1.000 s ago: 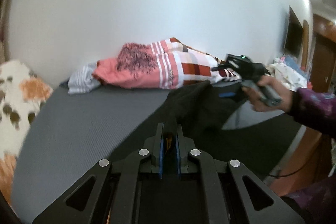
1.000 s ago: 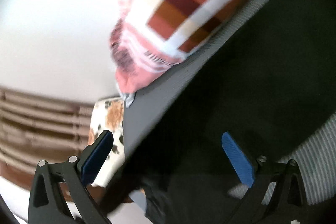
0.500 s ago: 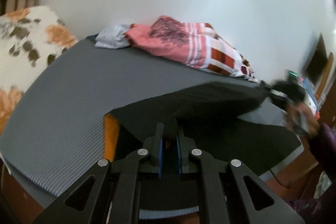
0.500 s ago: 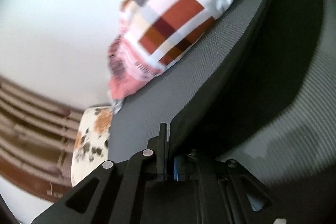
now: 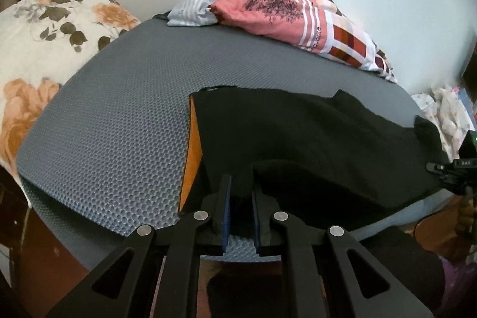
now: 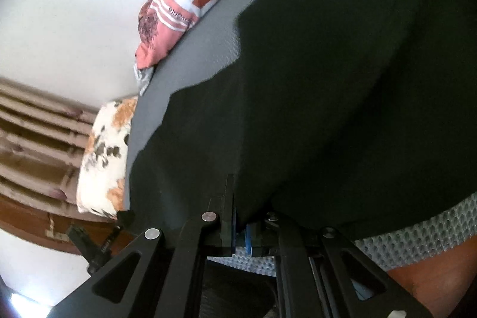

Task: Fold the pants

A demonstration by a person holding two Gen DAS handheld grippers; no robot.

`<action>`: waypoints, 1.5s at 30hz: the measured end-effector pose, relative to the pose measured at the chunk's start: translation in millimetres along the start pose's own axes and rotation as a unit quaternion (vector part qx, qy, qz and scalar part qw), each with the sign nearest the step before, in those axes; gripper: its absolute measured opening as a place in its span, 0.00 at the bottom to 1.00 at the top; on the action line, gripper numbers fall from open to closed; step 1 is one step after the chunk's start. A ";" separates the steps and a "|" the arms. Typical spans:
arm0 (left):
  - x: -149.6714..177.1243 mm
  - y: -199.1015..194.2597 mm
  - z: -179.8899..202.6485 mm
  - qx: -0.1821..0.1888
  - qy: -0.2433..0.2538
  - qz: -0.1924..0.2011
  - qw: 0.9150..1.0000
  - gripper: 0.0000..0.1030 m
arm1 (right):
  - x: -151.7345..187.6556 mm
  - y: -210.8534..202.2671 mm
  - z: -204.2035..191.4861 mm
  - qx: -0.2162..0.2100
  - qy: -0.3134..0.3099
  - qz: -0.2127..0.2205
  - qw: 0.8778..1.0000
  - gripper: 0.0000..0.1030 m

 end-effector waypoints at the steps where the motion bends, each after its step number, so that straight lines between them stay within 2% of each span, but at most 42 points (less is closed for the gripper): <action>1: -0.1 0.1 -0.4 -0.010 0.003 0.001 1.000 0.18 | 2.8 -1.2 5.2 -0.004 0.006 -0.004 1.000 0.06; 2: -1.2 0.0 -1.0 -0.019 0.005 0.001 1.000 0.25 | 4.1 1.7 7.9 -0.005 0.008 -0.007 1.000 0.06; 3: 0.8 0.2 -5.2 -0.045 0.001 -0.004 0.999 0.32 | 4.8 4.5 11.3 0.001 0.009 -0.008 1.000 0.06; 4: 0.9 -1.0 -10.1 -0.055 -0.006 -0.004 0.998 0.49 | 4.8 6.4 12.6 0.000 0.013 -0.010 1.000 0.06; 5: 1.9 -4.2 -17.1 -0.067 -0.017 0.000 0.998 0.61 | 4.7 9.9 16.8 -0.010 0.022 -0.014 1.000 0.06; 7: 3.3 -16.6 -33.3 -0.102 -0.038 0.015 0.994 0.65 | 7.5 10.1 21.0 -0.018 0.025 -0.012 0.999 0.06; 8: 2.8 -28.3 -44.0 -0.144 -0.057 0.026 0.987 0.65 | 7.7 9.5 21.3 -0.018 0.022 -0.011 1.000 0.06; 10: 0.3 -49.0 -54.6 -0.173 -0.087 0.050 0.980 0.65 | 8.0 10.1 21.1 -0.020 0.019 -0.010 1.000 0.06; 11: -4.2 -67.7 -50.6 -0.175 -0.097 0.075 0.977 0.65 | 8.5 10.5 21.6 -0.025 0.020 -0.009 0.999 0.06; 13: -14.2 -84.4 -28.4 -0.170 -0.069 0.099 0.978 0.65 | 9.5 11.0 21.5 -0.029 0.021 -0.007 0.999 0.07; 15: -24.6 -83.1 18.2 -0.152 -0.009 0.096 0.984 0.65 | 10.3 10.2 24.6 -0.038 0.024 -0.007 0.999 0.07; 17: -29.9 -61.4 57.8 -0.083 0.031 0.064 0.994 0.65 | 10.8 9.4 29.0 -0.050 0.028 -0.008 0.998 0.07; 18: -28.7 -37.2 80.0 -0.045 0.051 0.028 0.997 0.65 | 10.7 8.9 30.3 -0.054 0.030 -0.009 0.998 0.08; 19: -26.9 -17.0 93.1 -0.034 0.065 -0.002 0.997 0.61 | 10.9 8.0 31.5 -0.061 0.031 -0.012 0.998 0.09; 20: -24.3 -1.3 99.8 -0.031 0.074 -0.024 0.996 0.51 | 10.6 5.6 33.1 -0.070 0.033 -0.013 0.997 0.14; 21: -20.8 16.4 104.6 -0.023 0.079 -0.050 0.995 0.44 | 9.6 -0.4 35.2 -0.080 0.034 -0.008 0.996 0.20; 22: -18.4 28.3 106.2 -0.013 0.077 -0.068 0.995 0.37 | 6.9 -10.4 37.7 -0.085 0.031 0.005 0.996 0.23; 25: -12.0 49.1 106.4 -0.002 0.063 -0.089 0.994 0.36 | -7.4 -39.6 48.1 -0.092 0.023 0.042 0.995 0.31; 31: -14.7 54.6 111.6 -0.004 0.052 -0.091 0.994 0.36 | -68.2 -98.8 99.4 -0.126 0.058 0.114 0.984 0.32; 34: -13.1 54.1 104.9 0.002 0.045 -0.090 0.995 0.36 | -96.7 -133.2 153.4 -0.162 0.140 0.168 0.962 0.37; 35: -14.2 54.0 101.9 0.011 0.034 -0.090 0.995 0.36 | -103.3 -142.8 171.6 -0.162 0.163 0.180 0.956 0.46; 36: -15.5 55.5 100.3 0.017 0.026 -0.090 0.995 0.36 | -107.5 -150.1 185.2 -0.164 0.184 0.191 0.950 0.48; 37: -16.5 55.2 97.3 0.028 0.015 -0.091 0.995 0.36 | -113.6 -159.8 203.0 -0.186 0.207 0.205 0.938 0.44; 38: -17.5 55.7 96.5 0.031 0.012 -0.091 0.995 0.36 | -118.7 -165.8 212.6 -0.201 0.216 0.209 0.932 0.43; 39: -18.3 56.1 96.5 0.030 0.012 -0.092 0.995 0.36 | -126.2 -174.7 222.7 -0.199 0.225 0.215 0.929 0.42; 41: -18.9 57.0 99.2 0.018 0.022 -0.092 0.995 0.36 | -138.4 -190.6 233.5 -0.178 0.222 0.231 0.930 0.42; 44: -18.6 57.7 100.7 0.005 0.033 -0.092 0.995 0.36 | -148.2 -198.2 242.8 -0.129 0.218 0.225 0.941 0.06; 45: -19.3 58.3 100.8 0.005 0.032 -0.092 0.995 0.36 | -146.7 -202.3 240.3 -0.117 0.211 0.226 0.944 0.05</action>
Point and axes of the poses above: each gripper's, at about its wrist camera, not at the fingertips, and y roughly the way its jaws point, z to its right, x to its underside, the point moved 4 cm from there along y, roughly the way its jaws point, and after that the axes turned 12 degrees about -z, right-handed, at the moved point
